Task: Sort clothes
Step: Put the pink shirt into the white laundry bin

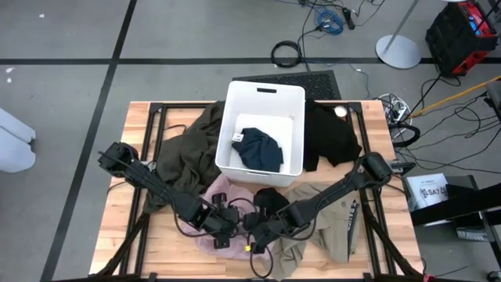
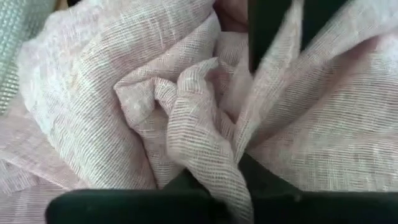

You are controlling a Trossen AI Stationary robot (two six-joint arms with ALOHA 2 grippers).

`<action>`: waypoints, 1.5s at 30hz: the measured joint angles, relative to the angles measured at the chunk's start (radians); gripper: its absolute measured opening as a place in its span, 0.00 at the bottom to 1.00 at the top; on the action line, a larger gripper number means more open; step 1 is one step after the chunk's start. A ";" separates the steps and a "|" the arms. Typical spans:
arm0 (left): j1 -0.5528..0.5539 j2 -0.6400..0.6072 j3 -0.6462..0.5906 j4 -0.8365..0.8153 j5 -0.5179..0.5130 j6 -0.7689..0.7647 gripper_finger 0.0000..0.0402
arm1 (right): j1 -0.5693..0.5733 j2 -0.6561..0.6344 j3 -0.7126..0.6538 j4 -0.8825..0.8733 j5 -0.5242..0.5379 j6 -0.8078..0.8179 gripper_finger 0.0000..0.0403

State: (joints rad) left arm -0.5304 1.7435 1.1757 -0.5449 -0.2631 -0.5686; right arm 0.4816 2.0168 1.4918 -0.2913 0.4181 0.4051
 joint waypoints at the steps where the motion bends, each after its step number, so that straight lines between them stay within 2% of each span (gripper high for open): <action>1: 0.000 0.000 0.001 -0.001 0.000 0.000 0.04 | 0.001 -0.011 0.000 -0.008 0.001 0.000 0.04; 10: -0.003 -0.050 0.004 -0.043 -0.035 0.001 0.03 | 0.049 -0.166 0.000 -0.151 0.017 0.008 0.28; 13: -0.011 -0.109 0.004 -0.052 -0.068 0.000 0.03 | 0.097 -0.231 0.000 -0.238 0.108 0.054 0.32; 17: -0.029 -0.205 0.004 -0.051 -0.087 -0.007 0.03 | 0.175 -0.291 0.000 -0.326 0.281 0.093 0.33; 22: -0.049 -0.275 0.005 -0.140 -0.056 -0.135 0.03 | 0.249 -0.310 0.000 -0.384 0.440 0.131 0.32; 25: -0.051 -0.275 -0.009 -0.231 -0.014 -0.265 0.03 | 0.262 -0.310 0.000 -0.398 0.456 0.138 0.32; 27: -0.041 -0.267 -0.037 -0.232 0.063 -0.332 0.03 | 0.260 -0.310 0.000 -0.410 0.450 0.155 0.32; 30: -0.027 -0.245 -0.067 -0.194 0.147 -0.340 0.03 | 0.257 -0.310 0.000 -0.420 0.447 0.159 0.32; 36: 0.002 -0.206 -0.074 -0.208 0.145 -0.260 0.12 | 0.257 -0.310 0.000 -0.425 0.446 0.160 0.32; 40: 0.012 -0.200 -0.074 -0.207 0.082 -0.218 0.16 | 0.257 -0.310 0.000 -0.426 0.446 0.160 0.32; 45: 0.011 -0.199 -0.073 -0.207 0.054 -0.174 0.21 | 0.257 -0.310 0.000 -0.432 0.446 0.160 0.32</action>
State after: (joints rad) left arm -0.5190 1.5444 1.1032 -0.7521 -0.2087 -0.7423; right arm 0.7387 1.7073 1.4918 -0.7229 0.8639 0.5652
